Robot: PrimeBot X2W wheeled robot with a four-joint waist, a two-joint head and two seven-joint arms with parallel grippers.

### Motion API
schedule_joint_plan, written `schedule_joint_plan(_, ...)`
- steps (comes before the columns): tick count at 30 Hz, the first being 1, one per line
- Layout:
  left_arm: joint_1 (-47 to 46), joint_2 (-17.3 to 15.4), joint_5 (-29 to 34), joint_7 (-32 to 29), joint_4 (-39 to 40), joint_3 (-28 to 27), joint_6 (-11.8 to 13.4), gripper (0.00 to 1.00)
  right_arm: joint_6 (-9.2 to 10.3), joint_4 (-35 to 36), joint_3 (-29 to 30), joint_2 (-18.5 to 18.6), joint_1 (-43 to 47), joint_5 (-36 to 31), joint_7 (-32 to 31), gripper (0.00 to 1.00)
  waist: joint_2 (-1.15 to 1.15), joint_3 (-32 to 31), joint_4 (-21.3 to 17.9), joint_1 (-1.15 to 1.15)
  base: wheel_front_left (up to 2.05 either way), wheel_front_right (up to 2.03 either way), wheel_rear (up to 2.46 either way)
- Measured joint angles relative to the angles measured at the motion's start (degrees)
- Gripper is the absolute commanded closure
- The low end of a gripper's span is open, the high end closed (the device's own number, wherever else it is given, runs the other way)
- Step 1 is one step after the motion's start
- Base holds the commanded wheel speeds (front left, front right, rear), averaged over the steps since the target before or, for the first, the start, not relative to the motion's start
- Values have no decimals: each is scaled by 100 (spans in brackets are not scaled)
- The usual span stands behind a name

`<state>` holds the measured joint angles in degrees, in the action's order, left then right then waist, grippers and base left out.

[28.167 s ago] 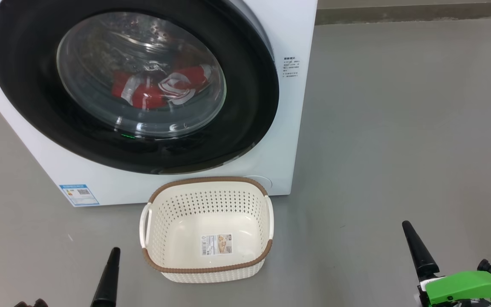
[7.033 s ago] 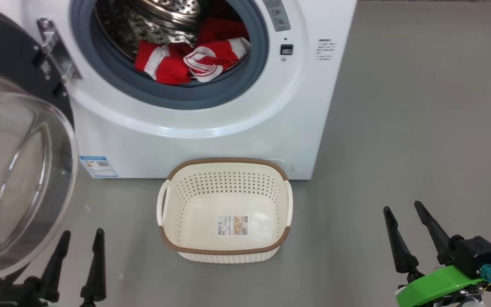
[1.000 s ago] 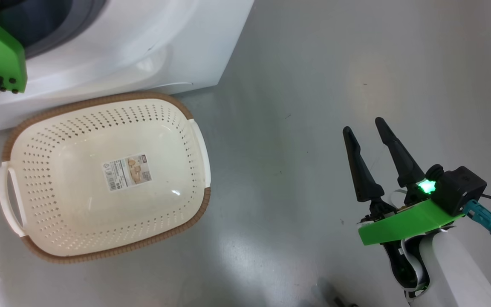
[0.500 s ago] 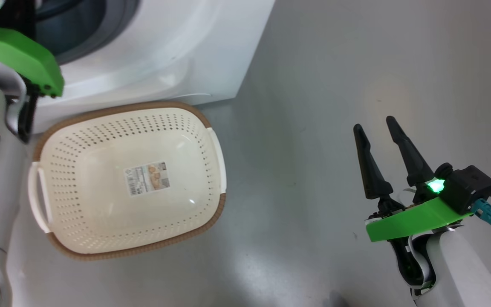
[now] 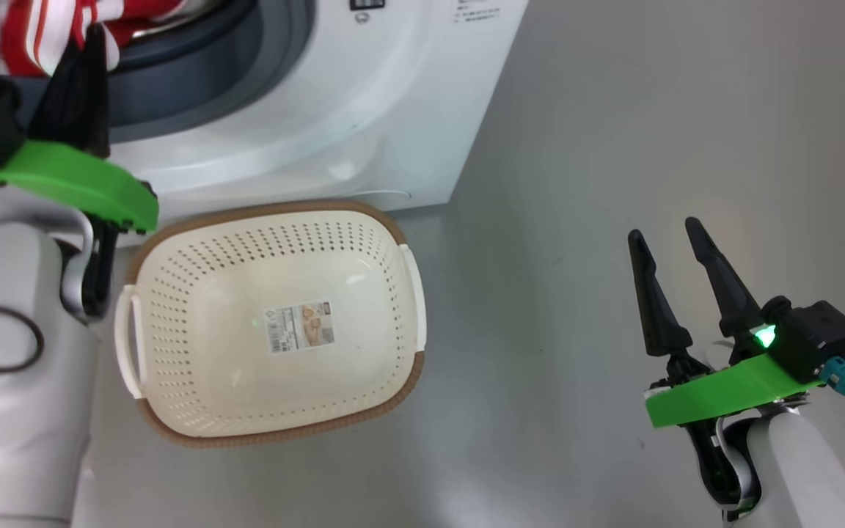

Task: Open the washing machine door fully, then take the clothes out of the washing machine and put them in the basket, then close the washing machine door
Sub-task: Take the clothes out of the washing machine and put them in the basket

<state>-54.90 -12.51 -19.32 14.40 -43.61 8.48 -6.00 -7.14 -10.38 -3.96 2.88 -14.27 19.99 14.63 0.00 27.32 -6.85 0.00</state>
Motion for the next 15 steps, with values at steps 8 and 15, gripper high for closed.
schedule_joint_plan(8,776,336,332,14,1082,-661,-16,100,0,-37,101,-1,189,-59,0,0,0,-281,192,0,0,0,0)
schedule_joint_plan(15,1287,590,534,15,2064,-1081,-105,100,0,-33,171,-1,238,-112,0,0,0,-396,347,0,0,0,0)
